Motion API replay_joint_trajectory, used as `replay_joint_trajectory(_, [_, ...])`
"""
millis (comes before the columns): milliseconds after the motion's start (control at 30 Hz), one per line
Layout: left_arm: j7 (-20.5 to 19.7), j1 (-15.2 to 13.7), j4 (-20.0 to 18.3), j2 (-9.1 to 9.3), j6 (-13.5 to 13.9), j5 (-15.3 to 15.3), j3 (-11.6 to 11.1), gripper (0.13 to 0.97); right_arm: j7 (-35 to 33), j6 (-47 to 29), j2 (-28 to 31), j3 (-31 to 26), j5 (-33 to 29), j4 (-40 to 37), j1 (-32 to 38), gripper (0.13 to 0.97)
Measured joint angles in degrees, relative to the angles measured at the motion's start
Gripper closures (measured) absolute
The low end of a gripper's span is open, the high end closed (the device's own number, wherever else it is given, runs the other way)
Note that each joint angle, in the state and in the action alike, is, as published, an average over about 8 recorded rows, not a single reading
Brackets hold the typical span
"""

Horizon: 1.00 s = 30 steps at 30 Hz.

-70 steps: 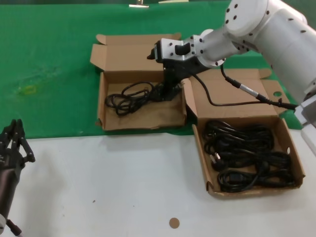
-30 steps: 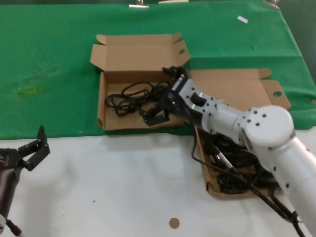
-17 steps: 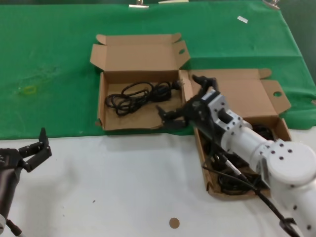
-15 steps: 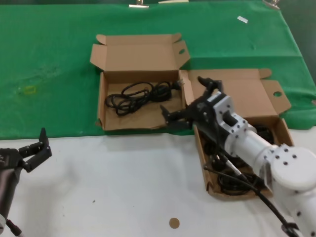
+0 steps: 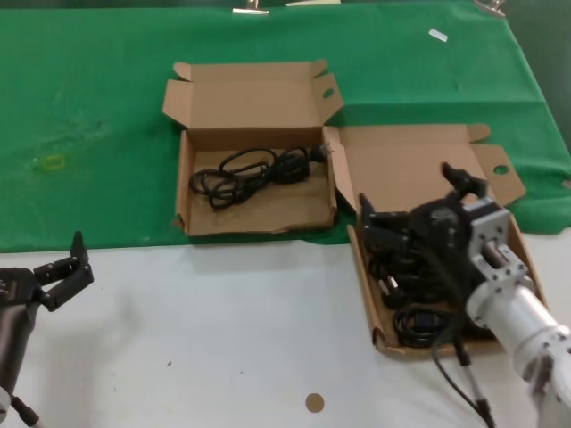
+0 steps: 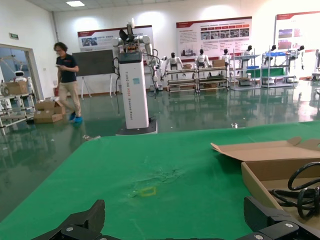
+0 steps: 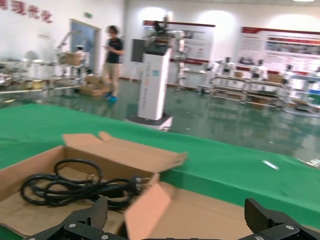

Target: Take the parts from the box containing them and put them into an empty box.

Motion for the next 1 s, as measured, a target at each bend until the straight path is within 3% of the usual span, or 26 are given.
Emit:
replay_joint_trajectory(300, [0.02,0.0,0.0,0.0,0.0,0.0,-0.01,0.132,1.19,4.33,1.03,3.01,2.97,6.11,-6.8,0.129])
replay_joint_trajectory(1000, [0.02,0.0,0.0,0.0,0.0,0.0,0.0,0.132,1.25,4.57,1.08,3.16,3.14,6.41,-7.13,0.129])
